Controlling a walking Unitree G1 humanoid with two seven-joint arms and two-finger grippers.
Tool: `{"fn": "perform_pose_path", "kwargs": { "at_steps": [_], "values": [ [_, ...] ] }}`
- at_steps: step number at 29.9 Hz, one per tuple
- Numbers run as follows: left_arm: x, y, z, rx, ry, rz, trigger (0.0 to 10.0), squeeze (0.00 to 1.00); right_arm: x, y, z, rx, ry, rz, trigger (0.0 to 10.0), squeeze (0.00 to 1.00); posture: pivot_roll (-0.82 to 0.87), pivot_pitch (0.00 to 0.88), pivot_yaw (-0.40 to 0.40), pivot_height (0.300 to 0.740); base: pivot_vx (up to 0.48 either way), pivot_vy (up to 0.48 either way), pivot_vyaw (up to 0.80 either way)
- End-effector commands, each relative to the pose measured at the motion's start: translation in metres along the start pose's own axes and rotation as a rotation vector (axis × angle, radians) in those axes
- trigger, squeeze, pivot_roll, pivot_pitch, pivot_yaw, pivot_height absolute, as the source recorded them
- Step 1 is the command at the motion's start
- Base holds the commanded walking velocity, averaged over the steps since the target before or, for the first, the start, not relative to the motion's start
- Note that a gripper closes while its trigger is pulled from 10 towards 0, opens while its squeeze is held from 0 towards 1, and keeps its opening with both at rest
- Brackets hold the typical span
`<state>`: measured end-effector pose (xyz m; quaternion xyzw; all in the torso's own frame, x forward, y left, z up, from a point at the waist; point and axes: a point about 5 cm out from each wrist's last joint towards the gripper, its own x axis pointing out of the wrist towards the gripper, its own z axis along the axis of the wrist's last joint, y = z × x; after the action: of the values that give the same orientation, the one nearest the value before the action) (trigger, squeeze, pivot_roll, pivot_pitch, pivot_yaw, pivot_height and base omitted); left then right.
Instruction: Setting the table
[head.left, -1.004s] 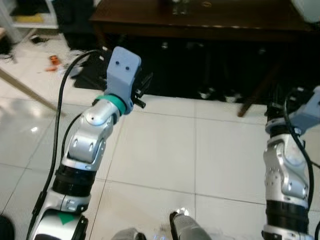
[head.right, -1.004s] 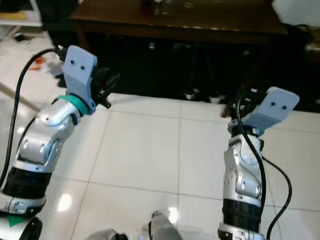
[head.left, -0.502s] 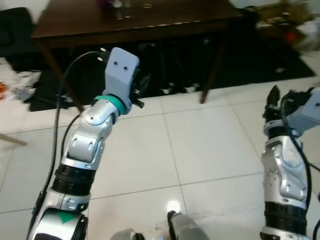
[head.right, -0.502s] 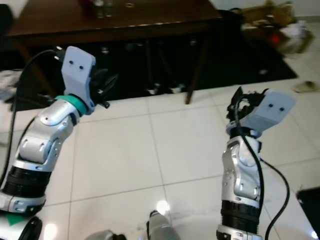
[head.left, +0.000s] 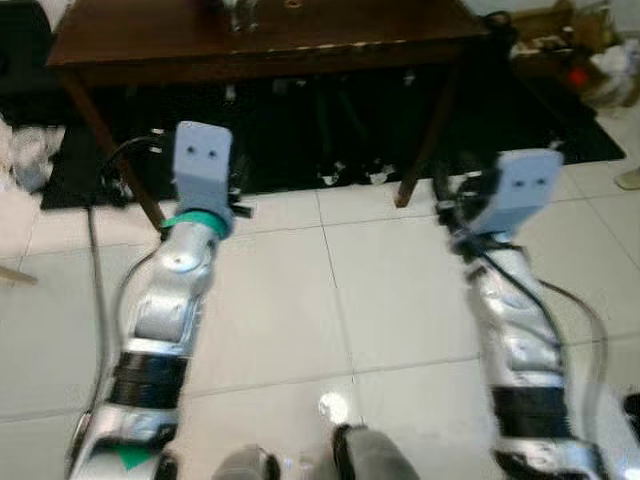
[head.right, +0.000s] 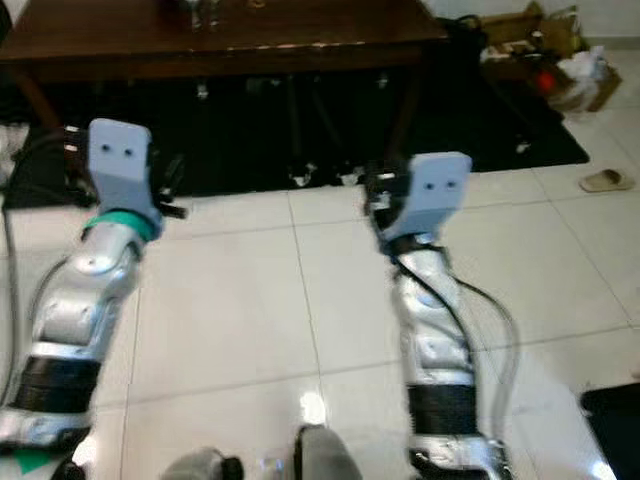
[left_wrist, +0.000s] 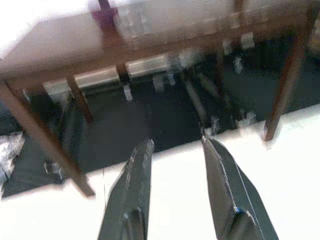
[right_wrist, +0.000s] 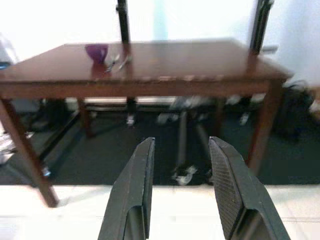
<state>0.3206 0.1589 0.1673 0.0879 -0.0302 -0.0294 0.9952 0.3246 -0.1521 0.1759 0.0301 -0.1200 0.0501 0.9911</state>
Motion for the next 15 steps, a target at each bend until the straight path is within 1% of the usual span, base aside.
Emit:
{"fn": "perform_pose_path", "kwargs": {
  "at_steps": [1, 2, 4, 7, 12, 13, 14, 15],
  "values": [
    [-0.005, 0.003, -0.006, 0.031, -0.011, -0.046, 10.0, 0.00, -0.002, -0.014, -0.011, 0.027, 0.031, -0.111, 10.0, 0.00, 0.05, 0.019, 0.002, 0.740, 0.000, 0.000, 0.00],
    [-0.005, 0.003, -0.006, 0.031, -0.011, -0.046, 10.0, 0.00, -0.002, -0.014, -0.011, 0.027, 0.031, -0.111, 10.0, 0.00, 0.05, 0.019, 0.002, 0.740, 0.000, 0.000, 0.00],
    [-0.004, 0.006, -0.012, 0.040, 0.002, -0.049, 10.0, 0.00, -0.003, -0.020, -0.016, 0.023, 0.040, -0.157, 10.0, 0.00, 0.05, 0.020, -0.001, 0.740, 0.000, 0.000, 0.00],
    [0.000, 0.009, -0.015, 0.065, 0.002, -0.030, 10.0, 0.00, -0.006, -0.024, -0.018, 0.004, 0.046, -0.163, 10.0, 0.00, 0.05, 0.019, 0.002, 0.740, 0.000, 0.000, 0.00],
    [0.004, 0.013, -0.010, 0.064, -0.013, -0.010, 10.0, 0.00, -0.008, -0.031, -0.014, -0.023, 0.032, -0.169, 10.0, 0.00, 0.06, 0.019, -0.004, 0.740, 0.000, 0.000, 0.00],
    [0.005, 0.013, -0.008, 0.065, -0.023, -0.005, 10.0, 0.00, -0.009, -0.037, -0.013, -0.031, 0.030, -0.177, 10.0, 0.00, 0.07, 0.010, -0.006, 0.740, 0.000, 0.000, 0.00],
    [0.005, 0.013, -0.008, 0.065, -0.023, -0.005, 10.0, 0.00, -0.009, -0.037, -0.013, -0.031, 0.030, -0.177, 10.0, 0.00, 0.07, 0.010, -0.006, 0.740, 0.000, 0.000, 0.00],
    [0.007, 0.012, -0.006, 0.060, -0.035, 0.008, 10.0, 0.00, -0.007, -0.043, -0.010, -0.038, 0.023, -0.197, 10.0, 0.00, 0.05, 0.001, -0.013, 0.740, 0.382, 0.000, 0.00]
  ]
}}
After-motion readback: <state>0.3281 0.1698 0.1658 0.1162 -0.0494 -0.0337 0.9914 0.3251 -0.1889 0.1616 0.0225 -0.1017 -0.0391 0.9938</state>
